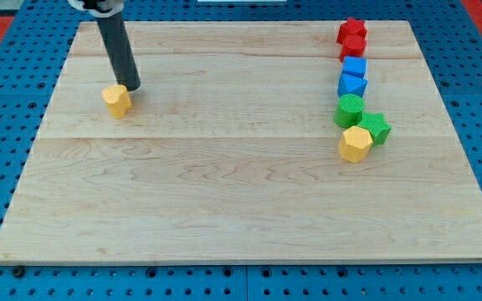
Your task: Put the hexagon into heart to the right
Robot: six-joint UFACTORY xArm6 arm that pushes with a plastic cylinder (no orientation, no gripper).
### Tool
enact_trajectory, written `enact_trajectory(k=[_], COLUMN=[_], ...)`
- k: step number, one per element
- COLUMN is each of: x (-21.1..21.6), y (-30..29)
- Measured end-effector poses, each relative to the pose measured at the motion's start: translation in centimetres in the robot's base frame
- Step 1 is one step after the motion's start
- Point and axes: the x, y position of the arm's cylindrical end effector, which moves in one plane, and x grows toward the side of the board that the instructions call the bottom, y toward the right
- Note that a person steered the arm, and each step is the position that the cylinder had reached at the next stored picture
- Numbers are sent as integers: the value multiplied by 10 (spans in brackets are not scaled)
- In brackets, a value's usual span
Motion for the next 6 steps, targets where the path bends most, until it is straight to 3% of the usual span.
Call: enact_trajectory(k=[1, 2, 5, 6], x=[4, 21, 184, 185], y=[15, 92, 242, 306])
